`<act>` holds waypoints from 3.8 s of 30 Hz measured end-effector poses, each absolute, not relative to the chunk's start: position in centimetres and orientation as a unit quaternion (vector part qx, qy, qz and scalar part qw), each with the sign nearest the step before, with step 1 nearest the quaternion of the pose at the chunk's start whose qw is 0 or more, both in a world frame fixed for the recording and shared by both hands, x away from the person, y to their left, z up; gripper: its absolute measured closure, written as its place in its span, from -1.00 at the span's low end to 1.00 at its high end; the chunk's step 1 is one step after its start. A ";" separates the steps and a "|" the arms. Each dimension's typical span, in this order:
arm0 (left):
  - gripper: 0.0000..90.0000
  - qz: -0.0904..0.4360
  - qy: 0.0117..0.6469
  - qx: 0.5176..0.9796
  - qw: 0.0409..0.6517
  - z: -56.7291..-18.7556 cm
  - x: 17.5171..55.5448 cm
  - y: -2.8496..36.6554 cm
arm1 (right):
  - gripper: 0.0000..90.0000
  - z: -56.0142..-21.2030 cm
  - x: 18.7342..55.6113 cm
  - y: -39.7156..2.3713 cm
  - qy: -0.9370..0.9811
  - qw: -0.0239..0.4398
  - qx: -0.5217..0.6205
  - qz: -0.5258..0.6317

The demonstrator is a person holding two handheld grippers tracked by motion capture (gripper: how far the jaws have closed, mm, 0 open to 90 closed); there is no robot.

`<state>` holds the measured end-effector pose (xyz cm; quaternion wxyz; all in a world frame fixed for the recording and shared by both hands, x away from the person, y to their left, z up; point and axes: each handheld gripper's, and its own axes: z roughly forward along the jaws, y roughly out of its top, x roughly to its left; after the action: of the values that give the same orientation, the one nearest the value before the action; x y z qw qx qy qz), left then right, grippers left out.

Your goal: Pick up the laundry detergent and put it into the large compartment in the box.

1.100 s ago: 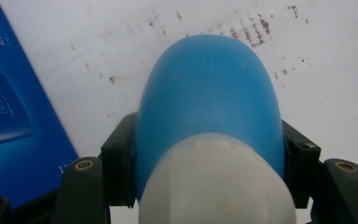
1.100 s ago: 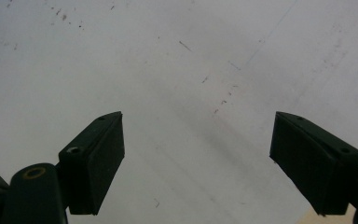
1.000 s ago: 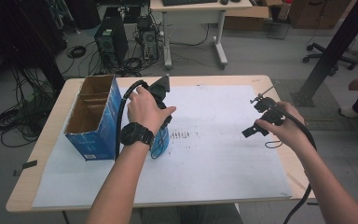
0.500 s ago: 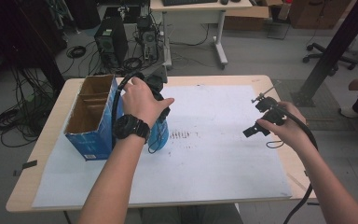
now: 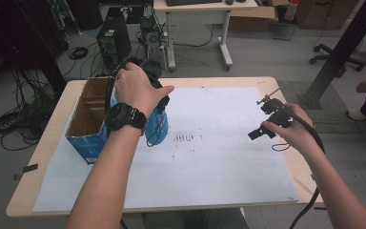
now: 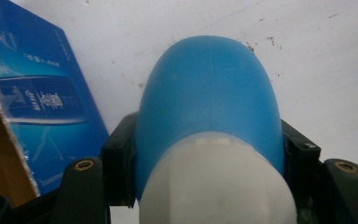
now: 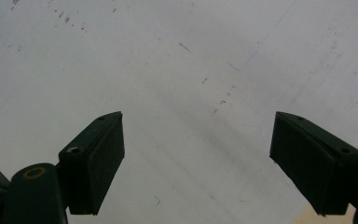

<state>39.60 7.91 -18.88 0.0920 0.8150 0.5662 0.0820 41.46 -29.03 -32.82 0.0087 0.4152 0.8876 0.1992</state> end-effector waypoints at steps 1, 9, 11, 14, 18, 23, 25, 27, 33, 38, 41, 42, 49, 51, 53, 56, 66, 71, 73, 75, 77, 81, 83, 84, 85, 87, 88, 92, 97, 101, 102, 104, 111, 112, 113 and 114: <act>-0.17 0.083 0.567 0.815 0.092 -18.5 39.6 8.0 | -0.60 -32.8 41.5 -29.0 0.887 0.008 0.416 0.199; -0.17 0.091 0.574 0.809 0.092 -16.6 39.8 8.4 | -0.60 -32.7 41.6 -29.0 0.887 0.009 0.416 0.199; -0.17 0.092 0.574 0.809 0.092 -16.2 39.9 8.5 | -0.60 -32.7 41.6 -29.0 0.887 0.009 0.416 0.199; -0.17 0.092 0.576 0.807 0.092 -15.7 40.0 8.5 | -0.60 -32.7 41.6 -29.0 0.887 0.008 0.417 0.198; -0.17 0.089 0.580 0.804 0.094 -15.0 40.2 8.7 | -0.60 -32.8 41.6 -29.2 0.887 0.009 0.417 0.199; -0.17 0.091 0.584 0.801 0.094 -14.2 40.3 9.1 | -0.60 -32.7 41.7 -29.3 0.886 0.008 0.419 0.196; -0.17 0.092 0.586 0.800 0.095 -13.9 40.3 9.2 | -0.60 -32.7 41.7 -29.3 0.887 0.009 0.419 0.196; -0.17 0.092 0.587 0.799 0.095 -13.7 40.4 9.3 | -0.60 -32.6 41.7 -29.3 0.887 0.009 0.419 0.195; -0.17 0.091 0.590 0.796 0.098 -13.1 40.3 9.5 | -0.60 -32.5 41.7 -29.3 0.887 0.010 0.418 0.196; -0.17 0.087 0.590 0.797 0.102 -12.6 40.2 9.8 | -0.60 -32.6 41.7 -29.3 0.887 0.010 0.418 0.195; -0.17 0.087 0.592 0.795 0.102 -12.3 40.1 10.0 | -0.60 -32.6 41.7 -29.3 0.887 0.011 0.418 0.195; -0.17 0.088 0.592 0.794 0.101 -12.2 40.1 10.1 | -0.60 -32.5 41.6 -29.3 0.887 0.011 0.418 0.196; -0.17 0.088 0.598 0.790 0.102 -11.6 40.0 10.7 | -0.60 -32.7 41.6 -29.3 0.887 0.009 0.418 0.197; -0.17 0.088 0.600 0.789 0.101 -11.5 40.0 10.9 | -0.60 -32.7 41.7 -29.3 0.887 0.009 0.418 0.195; -0.17 0.086 0.604 0.786 0.100 -11.4 40.0 11.2 | -0.60 -32.8 41.7 -29.3 0.887 0.010 0.418 0.195; -0.17 0.084 0.611 0.781 0.102 -11.3 40.1 11.6 | -0.60 -32.8 41.7 -29.4 0.887 0.009 0.418 0.195; -0.17 0.089 0.627 0.766 0.111 -10.8 39.9 13.2 | -0.60 -33.0 41.6 -29.6 0.887 0.010 0.421 0.192; -0.16 0.089 0.634 0.759 0.116 -10.5 39.9 14.1 | -0.60 -33.1 41.6 -29.7 0.887 0.009 0.421 0.191; -0.17 0.089 0.638 0.756 0.117 -10.4 39.9 14.6 | -0.60 -33.1 41.7 -29.7 0.887 0.009 0.421 0.191; -0.17 0.089 0.643 0.752 0.117 -10.4 39.9 15.1 | -0.60 -33.2 41.7 -29.7 0.886 0.008 0.423 0.190; -0.17 0.089 0.648 0.748 0.115 -10.4 39.9 15.6 | -0.60 -33.2 41.7 -29.7 0.886 0.008 0.422 0.190; -0.16 0.095 0.658 0.739 0.110 -10.3 39.9 16.6 | -0.60 -33.4 41.8 -29.7 0.887 0.007 0.422 0.189; -0.17 0.097 0.662 0.734 0.112 -10.3 39.9 17.1 | -0.60 -33.5 41.9 -29.7 0.887 0.007 0.423 0.187; -0.17 0.097 0.664 0.733 0.112 -10.2 39.9 17.4 | -0.60 -33.5 41.9 -29.7 0.887 0.007 0.423 0.187; -0.17 0.097 0.667 0.730 0.113 -10.1 39.9 17.7 | -0.60 -33.6 41.9 -29.7 0.886 0.007 0.423 0.187; -0.16 0.100 0.671 0.725 0.116 -10.0 39.8 18.2 | -0.60 -33.6 41.9 -29.7 0.886 0.007 0.424 0.186; -0.16 0.101 0.673 0.724 0.116 -9.9 39.8 18.5 | -0.60 -33.6 42.0 -29.7 0.886 0.007 0.425 0.185; -0.17 0.107 0.680 0.716 0.116 -9.7 39.8 19.3 | -0.60 -33.6 42.0 -29.6 0.887 0.007 0.424 0.184; -0.17 0.115 0.686 0.710 0.109 -9.4 39.7 19.9 | -0.60 -33.6 42.1 -29.5 0.886 0.006 0.425 0.184; -0.17 0.122 0.692 0.703 0.108 -9.1 39.7 20.5 | -0.60 -33.6 42.1 -29.3 0.887 0.006 0.425 0.183; -0.17 0.123 0.694 0.702 0.105 -9.1 39.7 20.6 | -0.60 -33.6 42.1 -29.3 0.887 0.006 0.425 0.183; -0.16 0.128 0.697 0.698 0.104 -9.1 39.8 20.9 | -0.60 -33.6 42.2 -29.3 0.887 0.006 0.425 0.183; -0.16 0.142 0.705 0.688 0.094 -9.3 39.9 21.8 | -0.60 -33.7 42.2 -29.5 0.886 0.007 0.427 0.181; -0.16 0.141 0.706 0.688 0.093 -9.3 39.9 21.9 | -0.60 -33.7 42.2 -29.5 0.886 0.007 0.427 0.181; -0.17 0.140 0.706 0.688 0.093 -9.4 40.0 22.0 | -0.60 -33.7 42.2 -29.5 0.886 0.006 0.427 0.182; -0.16 0.140 0.707 0.687 0.093 -9.4 40.0 22.1 | -0.60 -33.7 42.2 -29.5 0.885 0.006 0.428 0.182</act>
<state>39.97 22.11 -9.43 0.0929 0.6874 0.7065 0.1403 42.23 -29.50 -33.67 0.0059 0.4276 0.8854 0.1822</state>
